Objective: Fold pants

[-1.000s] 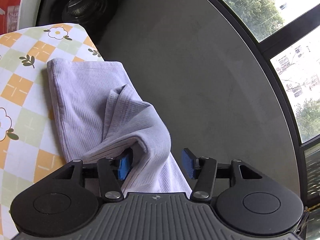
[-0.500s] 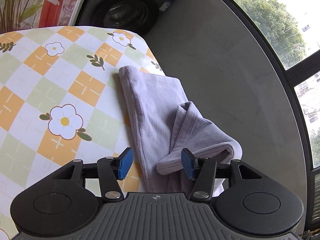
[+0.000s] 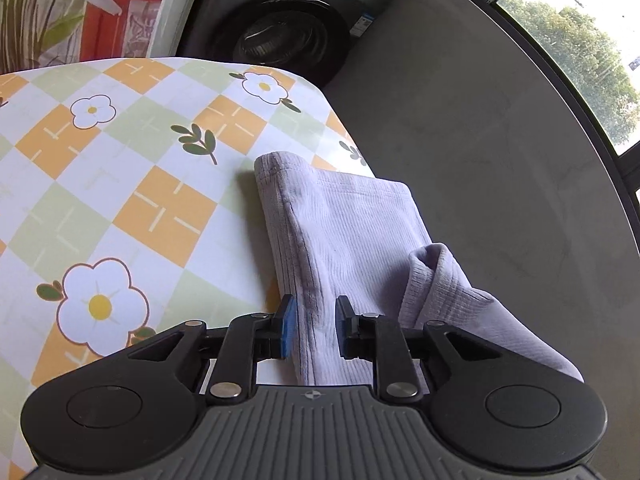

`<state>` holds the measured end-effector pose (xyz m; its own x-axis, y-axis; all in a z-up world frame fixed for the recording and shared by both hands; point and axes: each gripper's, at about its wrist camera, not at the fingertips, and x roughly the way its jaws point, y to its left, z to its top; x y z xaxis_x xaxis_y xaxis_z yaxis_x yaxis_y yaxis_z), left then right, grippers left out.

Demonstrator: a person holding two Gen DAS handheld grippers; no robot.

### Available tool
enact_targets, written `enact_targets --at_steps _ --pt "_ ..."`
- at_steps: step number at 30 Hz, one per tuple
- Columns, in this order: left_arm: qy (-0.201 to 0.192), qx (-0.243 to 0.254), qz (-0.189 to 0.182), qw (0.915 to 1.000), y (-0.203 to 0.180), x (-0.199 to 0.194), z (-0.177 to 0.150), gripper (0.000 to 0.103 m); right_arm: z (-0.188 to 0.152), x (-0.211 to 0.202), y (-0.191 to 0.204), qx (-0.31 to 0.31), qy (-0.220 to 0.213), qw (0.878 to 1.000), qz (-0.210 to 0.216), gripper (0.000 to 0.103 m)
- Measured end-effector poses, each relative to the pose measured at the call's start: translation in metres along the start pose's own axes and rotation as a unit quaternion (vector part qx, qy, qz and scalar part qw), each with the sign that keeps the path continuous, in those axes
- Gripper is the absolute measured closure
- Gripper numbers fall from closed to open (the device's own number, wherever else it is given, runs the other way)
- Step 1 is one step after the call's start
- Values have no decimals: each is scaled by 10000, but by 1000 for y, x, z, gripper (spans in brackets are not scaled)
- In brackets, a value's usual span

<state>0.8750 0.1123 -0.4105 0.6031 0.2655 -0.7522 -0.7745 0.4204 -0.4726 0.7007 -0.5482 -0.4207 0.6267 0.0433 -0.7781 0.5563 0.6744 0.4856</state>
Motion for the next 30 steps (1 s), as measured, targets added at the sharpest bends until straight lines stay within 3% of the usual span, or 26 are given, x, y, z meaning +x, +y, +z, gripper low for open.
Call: enact_targets --at_steps 4,10,11,12,19,21,26,30 --pt "-50 296 152 9994 -4 12 6 74 -3 1 4 -23 22 10000 -61 52" --pt "-224 354 269 9988 -5 27 15 71 -7 5 10 -128 27 9997 -226 52" --pt "-234 430 300 9983 -7 28 15 74 -7 7 12 -152 17 9996 -255 53" --pt "-234 535 329 9977 -9 28 15 96 -6 7 13 -158 7 9995 -274 53" --pt "-461 838 449 9944 -5 -7 1 96 2 15 13 -168 -90 9994 -278 56" --pt "-515 875 534 9934 4 -25 -5 96 5 15 8 -113 -112 9996 -248 59" --pt "-518 649 847 9929 44 -65 -16 96 12 13 -4 -197 -81 9997 -135 85" --pt "-530 551 1068 9913 74 -100 -31 96 17 6 -17 -414 -46 9991 -114 92"
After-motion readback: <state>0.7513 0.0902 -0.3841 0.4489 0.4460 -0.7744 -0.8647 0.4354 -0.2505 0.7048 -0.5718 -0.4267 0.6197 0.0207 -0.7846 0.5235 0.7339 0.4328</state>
